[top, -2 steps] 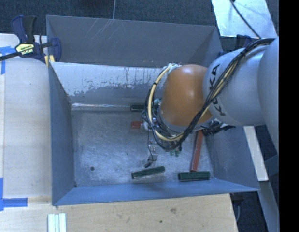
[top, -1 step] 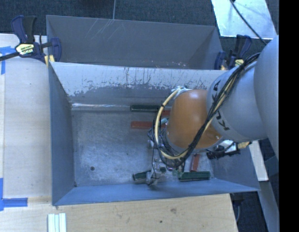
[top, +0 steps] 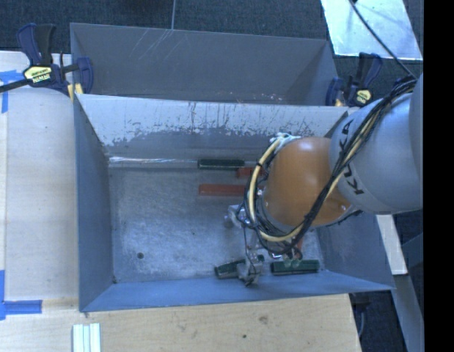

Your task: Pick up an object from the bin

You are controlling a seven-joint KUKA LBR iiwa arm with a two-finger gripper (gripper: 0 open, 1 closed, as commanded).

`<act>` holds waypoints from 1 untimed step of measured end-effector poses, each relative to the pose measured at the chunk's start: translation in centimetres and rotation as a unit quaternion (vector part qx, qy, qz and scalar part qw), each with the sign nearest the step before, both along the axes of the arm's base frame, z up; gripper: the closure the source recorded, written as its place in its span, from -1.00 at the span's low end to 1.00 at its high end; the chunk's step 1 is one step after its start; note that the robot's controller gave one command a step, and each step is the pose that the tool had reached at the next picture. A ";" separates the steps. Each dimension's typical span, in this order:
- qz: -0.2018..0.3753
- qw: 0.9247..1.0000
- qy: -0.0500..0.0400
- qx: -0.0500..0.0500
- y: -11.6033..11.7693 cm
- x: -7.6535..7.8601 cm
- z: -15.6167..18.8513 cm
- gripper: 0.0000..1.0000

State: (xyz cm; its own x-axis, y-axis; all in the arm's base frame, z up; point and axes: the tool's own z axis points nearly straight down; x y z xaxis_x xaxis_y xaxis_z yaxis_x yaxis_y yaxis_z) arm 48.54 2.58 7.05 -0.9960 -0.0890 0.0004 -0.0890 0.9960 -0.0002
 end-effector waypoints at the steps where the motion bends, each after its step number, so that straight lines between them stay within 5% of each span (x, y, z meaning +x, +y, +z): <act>1: -0.001 1.000 -0.002 0.001 0.1 0.1 0.1 1.00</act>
Offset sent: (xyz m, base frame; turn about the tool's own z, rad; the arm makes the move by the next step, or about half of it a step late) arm 0.0000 0.0000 0.0000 0.0000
